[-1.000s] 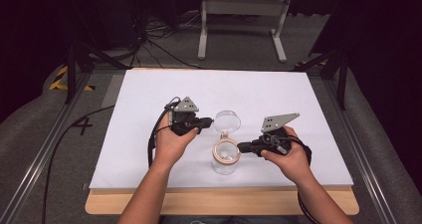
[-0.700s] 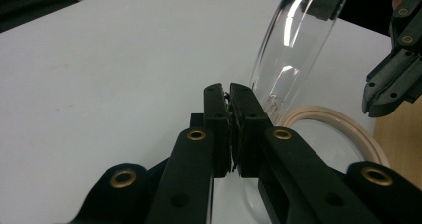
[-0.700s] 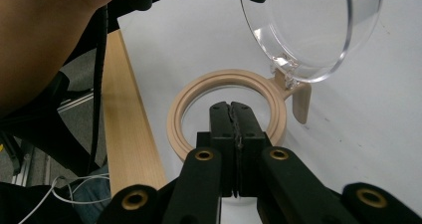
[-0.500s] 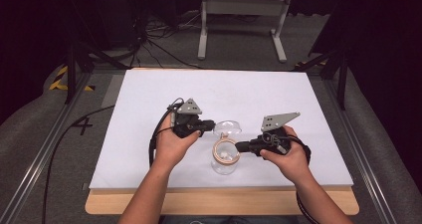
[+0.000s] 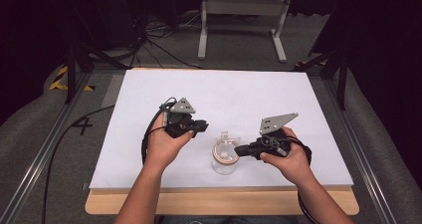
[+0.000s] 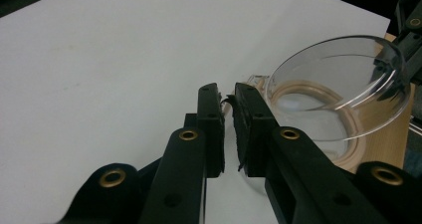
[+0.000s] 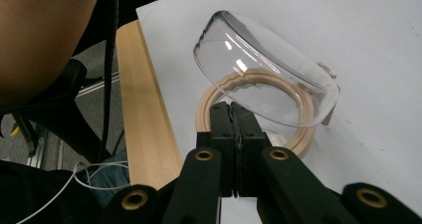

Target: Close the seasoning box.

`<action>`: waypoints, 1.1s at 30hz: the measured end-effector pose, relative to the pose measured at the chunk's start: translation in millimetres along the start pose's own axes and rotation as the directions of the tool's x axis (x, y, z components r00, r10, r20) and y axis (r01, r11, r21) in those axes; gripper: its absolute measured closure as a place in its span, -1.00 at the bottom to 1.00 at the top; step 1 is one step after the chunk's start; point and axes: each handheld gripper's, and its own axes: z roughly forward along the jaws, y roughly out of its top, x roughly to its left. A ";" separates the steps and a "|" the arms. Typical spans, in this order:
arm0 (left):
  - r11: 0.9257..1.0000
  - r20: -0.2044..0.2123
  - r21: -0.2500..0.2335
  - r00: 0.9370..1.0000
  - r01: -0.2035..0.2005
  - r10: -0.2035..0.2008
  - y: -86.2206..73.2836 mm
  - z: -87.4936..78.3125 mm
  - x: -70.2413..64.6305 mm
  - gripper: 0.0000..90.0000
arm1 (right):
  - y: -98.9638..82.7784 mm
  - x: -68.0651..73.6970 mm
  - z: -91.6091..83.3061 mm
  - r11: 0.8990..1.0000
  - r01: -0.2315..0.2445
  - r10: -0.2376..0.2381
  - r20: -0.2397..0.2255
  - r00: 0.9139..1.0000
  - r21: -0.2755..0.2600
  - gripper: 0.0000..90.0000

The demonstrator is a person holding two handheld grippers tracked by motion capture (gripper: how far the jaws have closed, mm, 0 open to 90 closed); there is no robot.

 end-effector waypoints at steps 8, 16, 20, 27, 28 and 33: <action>0.998 0.029 0.059 0.999 0.038 -0.040 -7.6 -12.3 7.4 0.74 | -0.1 2.7 0.7 0.999 0.010 -0.009 -0.017 1.000 0.051 1.00; 0.995 0.028 0.086 0.999 0.040 -0.043 -10.0 -15.0 8.5 0.73 | -0.3 4.7 4.1 0.995 0.012 -0.009 -0.031 0.999 0.099 1.00; 0.995 0.021 0.091 0.999 0.037 -0.039 -9.8 -15.2 8.5 0.72 | -1.9 4.7 6.5 0.992 0.011 -0.007 -0.031 0.999 0.126 1.00; 0.995 0.028 0.097 0.999 0.038 -0.041 -10.5 -13.3 8.7 0.71 | -4.2 3.5 8.2 0.987 -0.005 0.010 -0.030 1.000 0.160 1.00; 0.995 0.029 0.095 0.999 0.038 -0.041 -10.6 -12.5 8.6 0.71 | -4.4 3.5 8.4 0.986 -0.008 0.012 -0.027 1.000 0.164 1.00; 0.992 0.044 0.126 0.998 0.028 -0.034 -10.7 -8.7 7.8 0.65 | -6.3 1.7 10.3 0.983 -0.012 0.018 -0.030 0.999 0.183 1.00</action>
